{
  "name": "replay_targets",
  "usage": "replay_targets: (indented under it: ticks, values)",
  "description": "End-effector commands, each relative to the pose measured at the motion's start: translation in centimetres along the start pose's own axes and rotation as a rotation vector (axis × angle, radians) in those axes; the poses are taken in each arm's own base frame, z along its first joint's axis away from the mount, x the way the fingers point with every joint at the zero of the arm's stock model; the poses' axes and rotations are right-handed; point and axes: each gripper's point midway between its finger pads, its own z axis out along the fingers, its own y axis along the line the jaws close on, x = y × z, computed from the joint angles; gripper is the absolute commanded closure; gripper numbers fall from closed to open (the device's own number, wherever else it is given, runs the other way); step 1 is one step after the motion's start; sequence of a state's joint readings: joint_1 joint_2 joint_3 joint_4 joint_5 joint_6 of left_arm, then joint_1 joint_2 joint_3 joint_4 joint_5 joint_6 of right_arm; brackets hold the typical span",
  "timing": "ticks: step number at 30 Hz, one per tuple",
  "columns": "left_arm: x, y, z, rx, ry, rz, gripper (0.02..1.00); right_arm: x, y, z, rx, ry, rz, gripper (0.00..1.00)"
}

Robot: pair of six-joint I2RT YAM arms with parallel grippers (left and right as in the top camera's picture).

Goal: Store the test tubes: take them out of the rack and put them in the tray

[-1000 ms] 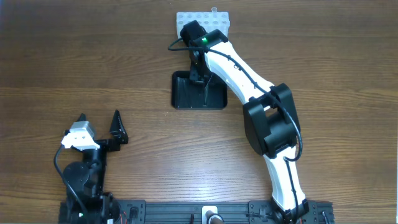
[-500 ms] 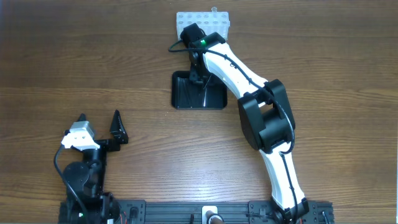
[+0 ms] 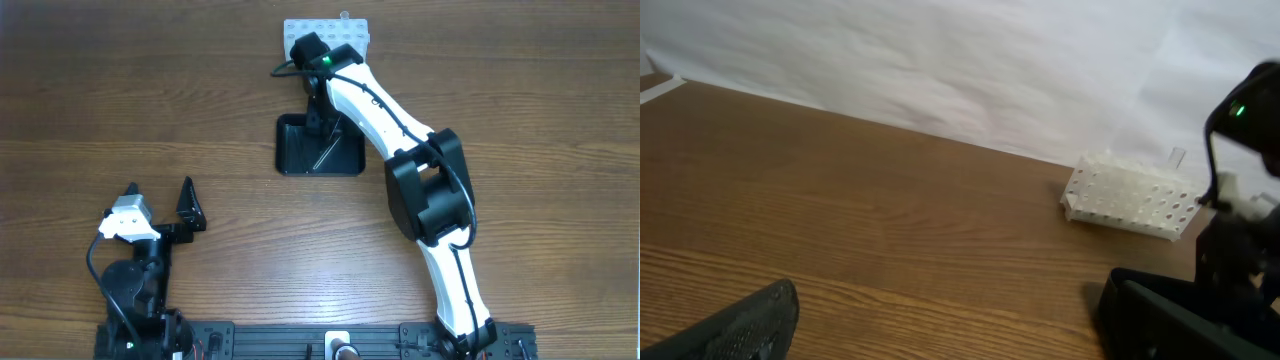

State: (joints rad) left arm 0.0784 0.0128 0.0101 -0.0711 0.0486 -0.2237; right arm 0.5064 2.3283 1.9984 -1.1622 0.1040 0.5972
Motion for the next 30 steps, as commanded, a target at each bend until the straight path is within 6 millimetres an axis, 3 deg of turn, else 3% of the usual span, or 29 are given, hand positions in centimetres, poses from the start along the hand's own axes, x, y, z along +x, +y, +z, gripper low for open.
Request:
replay_targets:
  ticks: [1, 4, 17, 21, 30]
  values:
    - [0.1, 0.2, 0.0, -0.01, 0.0, 0.014, 0.023, -3.2, 0.3, -7.9, -0.097, -0.174, -0.005, 0.4]
    - [0.1, 0.2, 0.0, -0.01, 0.0, 0.014, 0.02, -4.8, -0.4, -10.5, -0.094, -0.268, 0.015, 0.378]
    - [0.1, 0.2, 0.0, -0.01, 0.0, 0.014, 0.02, -15.0, -3.8, -15.4, 0.072, -0.713, -0.084, 0.215]
    - [0.1, 0.2, 0.0, -0.01, 0.0, 0.014, 0.018, -17.1, -4.1, -14.9, 0.069, -0.767, -0.071, 0.167]
    - [0.1, 0.2, 0.0, -0.01, 0.0, 0.014, 0.02, -19.6, -2.6, -10.7, 0.09, -0.806, -0.148, 0.099]
